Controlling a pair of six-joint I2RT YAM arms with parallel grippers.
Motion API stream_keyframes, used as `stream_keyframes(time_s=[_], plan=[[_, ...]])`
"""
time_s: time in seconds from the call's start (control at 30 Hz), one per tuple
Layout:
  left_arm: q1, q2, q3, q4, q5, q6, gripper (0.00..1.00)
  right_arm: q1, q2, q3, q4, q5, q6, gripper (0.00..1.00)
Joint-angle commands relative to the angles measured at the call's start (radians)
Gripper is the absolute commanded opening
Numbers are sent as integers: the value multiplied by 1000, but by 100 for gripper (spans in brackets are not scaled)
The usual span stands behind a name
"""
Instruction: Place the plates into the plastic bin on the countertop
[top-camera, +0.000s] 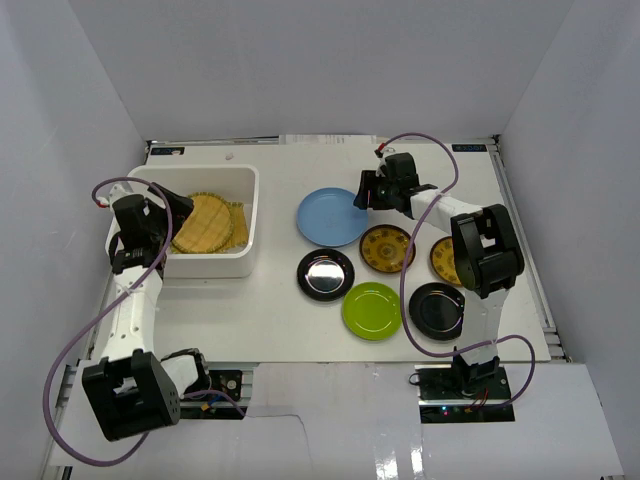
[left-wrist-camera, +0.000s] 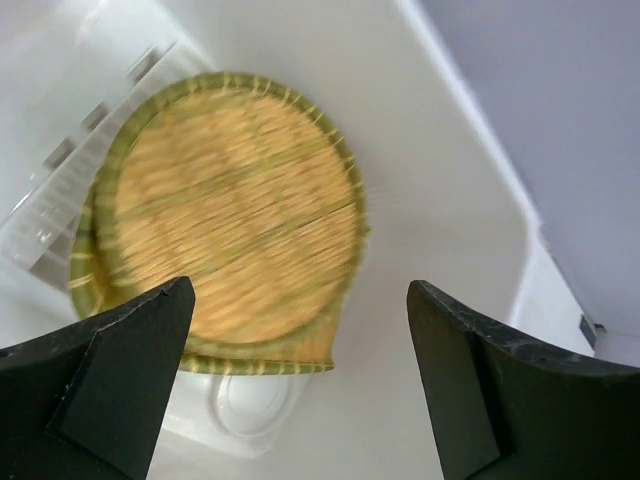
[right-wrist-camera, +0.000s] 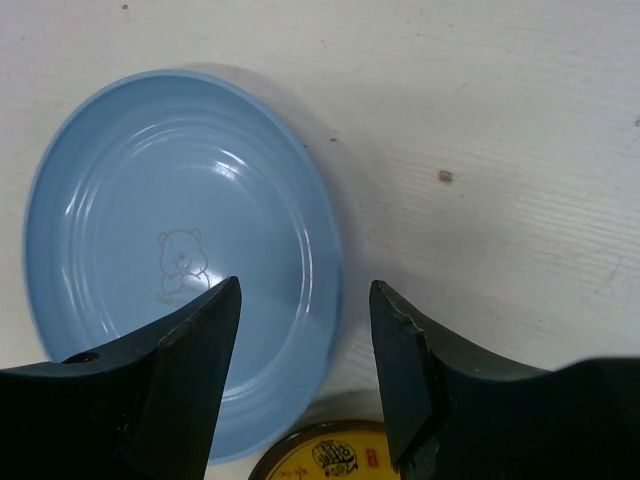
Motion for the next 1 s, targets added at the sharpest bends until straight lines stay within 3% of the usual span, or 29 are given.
stream_keyframes(time_s=[0.0,0.27,0.37,0.4,0.43,0.67,0.97], plan=[[-25,-104,23,103,21,40,98,26,39,85,-30,81,-47,60],[-140,-62,133,143,214,134,98,51,122,116,-30,131,-10,49],[-180,-44,161,127,252,137,98,52,120,113,-24,137,7,30],[-197,-33,167,127,280,141,98,52,113,113,-10,139,13,13],[-215,-27,175,127,292,144,98,52,108,114,-5,143,25,8],[-439,108,298,72,366,249,90,16,7,161,28,113,125,8],[-604,249,445,-35,167,335,91,-1,-291,-2,103,26,139,8]])
